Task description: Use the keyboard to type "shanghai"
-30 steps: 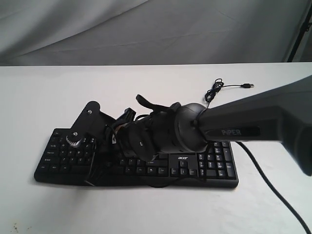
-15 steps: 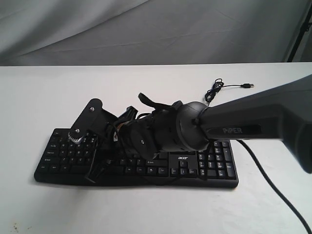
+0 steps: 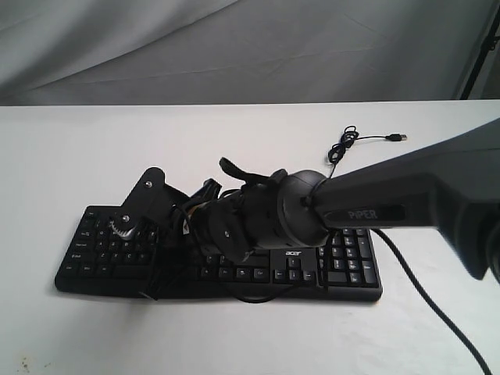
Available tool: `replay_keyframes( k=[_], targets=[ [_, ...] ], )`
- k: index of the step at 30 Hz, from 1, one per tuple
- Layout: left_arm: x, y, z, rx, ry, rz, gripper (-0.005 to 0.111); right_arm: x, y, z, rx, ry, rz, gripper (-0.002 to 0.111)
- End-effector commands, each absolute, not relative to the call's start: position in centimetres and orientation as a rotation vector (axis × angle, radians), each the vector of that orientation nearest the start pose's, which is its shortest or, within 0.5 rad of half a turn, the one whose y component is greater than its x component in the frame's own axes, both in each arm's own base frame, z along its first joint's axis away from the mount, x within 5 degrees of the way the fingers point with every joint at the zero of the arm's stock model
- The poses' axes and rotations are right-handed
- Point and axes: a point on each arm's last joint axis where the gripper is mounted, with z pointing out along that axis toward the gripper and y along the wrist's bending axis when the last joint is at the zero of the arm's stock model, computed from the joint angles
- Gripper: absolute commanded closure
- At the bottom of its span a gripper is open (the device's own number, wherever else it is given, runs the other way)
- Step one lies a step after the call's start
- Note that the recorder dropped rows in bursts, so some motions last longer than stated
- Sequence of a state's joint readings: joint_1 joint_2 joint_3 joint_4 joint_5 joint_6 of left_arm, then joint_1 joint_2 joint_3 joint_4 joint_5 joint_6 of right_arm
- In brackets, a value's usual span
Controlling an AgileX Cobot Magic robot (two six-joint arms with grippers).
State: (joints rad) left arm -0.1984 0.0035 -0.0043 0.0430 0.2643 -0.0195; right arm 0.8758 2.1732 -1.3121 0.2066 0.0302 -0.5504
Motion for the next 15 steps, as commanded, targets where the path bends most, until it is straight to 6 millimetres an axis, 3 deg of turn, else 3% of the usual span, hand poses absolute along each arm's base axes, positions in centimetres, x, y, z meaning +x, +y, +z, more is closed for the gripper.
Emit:
replay_keyframes(
  k=[1,6,11,15],
  targets=[
    [5.4,-1.0,19.0,0.185,1.735,-0.124,0.107,28.8,34.5,10.9,-1.36,1.961,0.263,0.108],
    [5.4,-1.0,19.0,0.185,1.735,-0.124,0.107,28.8,34.5,10.9,-1.361,1.962,0.263,0.108],
    [5.4,-1.0,19.0,0.185,1.735,-0.124,0.107,28.7,34.4,9.5,-1.378,1.995,0.257,0.108],
    [5.4,-1.0,19.0,0.185,1.735,-0.124,0.107,28.8,34.4,10.0,-1.371,1.986,0.26,0.108]
  ],
)
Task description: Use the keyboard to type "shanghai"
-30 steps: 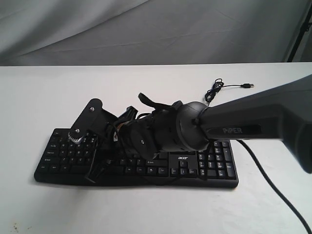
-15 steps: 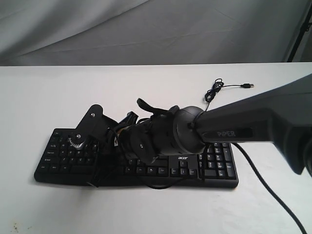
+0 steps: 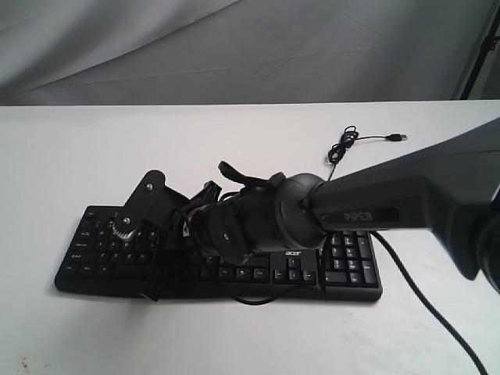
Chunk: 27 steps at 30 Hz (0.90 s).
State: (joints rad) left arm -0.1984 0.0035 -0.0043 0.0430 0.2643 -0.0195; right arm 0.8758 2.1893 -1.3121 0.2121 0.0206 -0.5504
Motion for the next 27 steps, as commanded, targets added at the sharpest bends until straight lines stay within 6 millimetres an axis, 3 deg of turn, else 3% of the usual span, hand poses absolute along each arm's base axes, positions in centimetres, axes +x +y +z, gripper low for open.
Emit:
replay_keyframes(
  k=[1,6,13,15,19,27],
  targets=[
    [5.4,-1.0,19.0,0.185,1.735,-0.124,0.107,28.8,34.4,10.3,-1.37,1.983,0.262,0.108],
    [5.4,-1.0,19.0,0.185,1.735,-0.124,0.107,28.7,34.6,12.3,-1.352,1.95,0.276,0.108],
    [5.4,-1.0,19.0,0.185,1.735,-0.124,0.107,28.8,38.1,14.3,-1.364,1.857,0.322,0.108],
    [5.4,-1.0,19.0,0.185,1.735,-0.124,0.107,28.9,40.0,14.1,-1.394,1.812,0.331,0.108],
    [5.4,-1.0,19.0,0.185,1.735,-0.124,0.107,28.7,42.0,12.8,-1.425,1.796,0.344,0.108],
    [5.4,-1.0,19.0,0.185,1.735,-0.124,0.107,29.1,42.8,11.4,-1.433,1.805,0.345,0.108]
  ],
)
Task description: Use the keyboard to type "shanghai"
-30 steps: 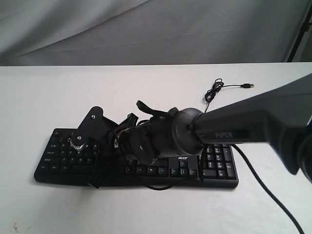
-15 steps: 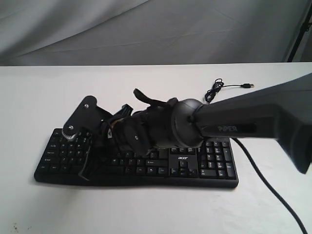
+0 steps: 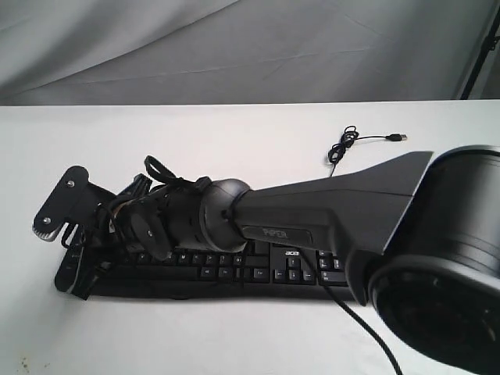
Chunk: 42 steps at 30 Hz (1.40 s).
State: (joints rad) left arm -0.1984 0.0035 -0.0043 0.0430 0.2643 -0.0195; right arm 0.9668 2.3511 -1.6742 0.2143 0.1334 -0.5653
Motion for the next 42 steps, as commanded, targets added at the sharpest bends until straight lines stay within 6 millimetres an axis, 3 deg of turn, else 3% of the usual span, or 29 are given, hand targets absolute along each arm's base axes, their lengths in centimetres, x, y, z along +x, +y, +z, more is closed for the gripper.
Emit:
replay_keyframes(
  k=[1,12,19,21,23,26,28,31,34,37,42],
  targets=[
    [5.4,-1.0,19.0,0.185,1.735,-0.124,0.107,29.2,42.8,11.0,-1.434,1.807,0.343,0.108],
    [5.4,-1.0,19.0,0.185,1.735,-0.124,0.107,29.3,42.9,10.6,-1.418,1.794,0.341,0.108],
    [5.4,-1.0,19.0,0.185,1.735,-0.124,0.107,29.1,42.7,9.2,-1.455,1.835,0.333,0.108],
    [5.4,-1.0,19.0,0.185,1.735,-0.124,0.107,29.1,42.7,10.3,-1.451,1.826,0.339,0.108],
    [5.4,-1.0,19.0,0.185,1.735,-0.124,0.107,29.0,42.6,13.0,-1.462,1.786,0.334,0.108],
    [5.4,-1.0,19.0,0.185,1.735,-0.124,0.107,28.8,42.0,14.5,-1.501,1.778,0.313,0.108],
    [5.4,-1.0,19.0,0.185,1.735,-0.124,0.107,28.4,40.7,14.9,-1.514,1.796,0.296,0.108],
    [5.4,-1.0,19.0,0.185,1.735,-0.124,0.107,28.3,36.4,14.9,-1.476,1.861,0.258,0.108],
    [5.4,-1.0,19.0,0.185,1.735,-0.124,0.107,28.5,33.6,14.7,-1.398,1.899,0.243,0.108],
    [5.4,-1.0,19.0,0.185,1.735,-0.124,0.107,28.8,32.0,14.3,-1.35,1.937,0.235,0.108],
    [5.4,-1.0,19.0,0.185,1.735,-0.124,0.107,29.2,31.6,12.9,-1.343,1.969,0.225,0.108]
  ],
)
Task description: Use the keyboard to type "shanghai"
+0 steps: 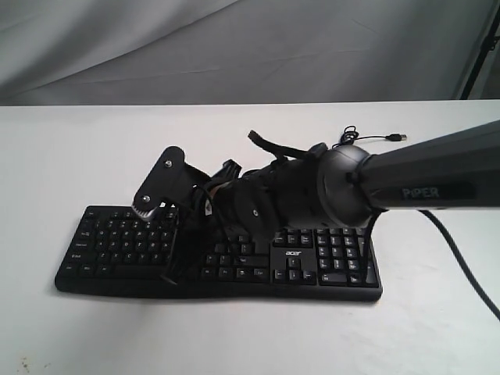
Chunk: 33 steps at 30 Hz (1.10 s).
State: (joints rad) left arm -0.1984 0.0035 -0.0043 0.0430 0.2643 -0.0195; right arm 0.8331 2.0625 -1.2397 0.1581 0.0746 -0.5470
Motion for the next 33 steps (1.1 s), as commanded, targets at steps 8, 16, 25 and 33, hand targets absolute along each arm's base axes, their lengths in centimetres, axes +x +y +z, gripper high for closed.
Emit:
replay_keyframes(
  k=[8,16,25,33],
  targets=[
    [5.4,-1.0,19.0,0.185,1.735,-0.124,0.107,30.1,30.9,12.5,-1.323,1.987,0.208,0.108],
    [5.4,-1.0,19.0,0.185,1.735,-0.124,0.107,30.0,31.1,11.0,-1.344,1.998,0.201,0.108],
    [5.4,-1.0,19.0,0.185,1.735,-0.124,0.107,30.0,31.3,10.8,-1.339,1.975,0.199,0.108],
    [5.4,-1.0,19.0,0.185,1.735,-0.124,0.107,29.8,31.3,10.1,-1.364,2.003,0.197,0.108]
  ],
)
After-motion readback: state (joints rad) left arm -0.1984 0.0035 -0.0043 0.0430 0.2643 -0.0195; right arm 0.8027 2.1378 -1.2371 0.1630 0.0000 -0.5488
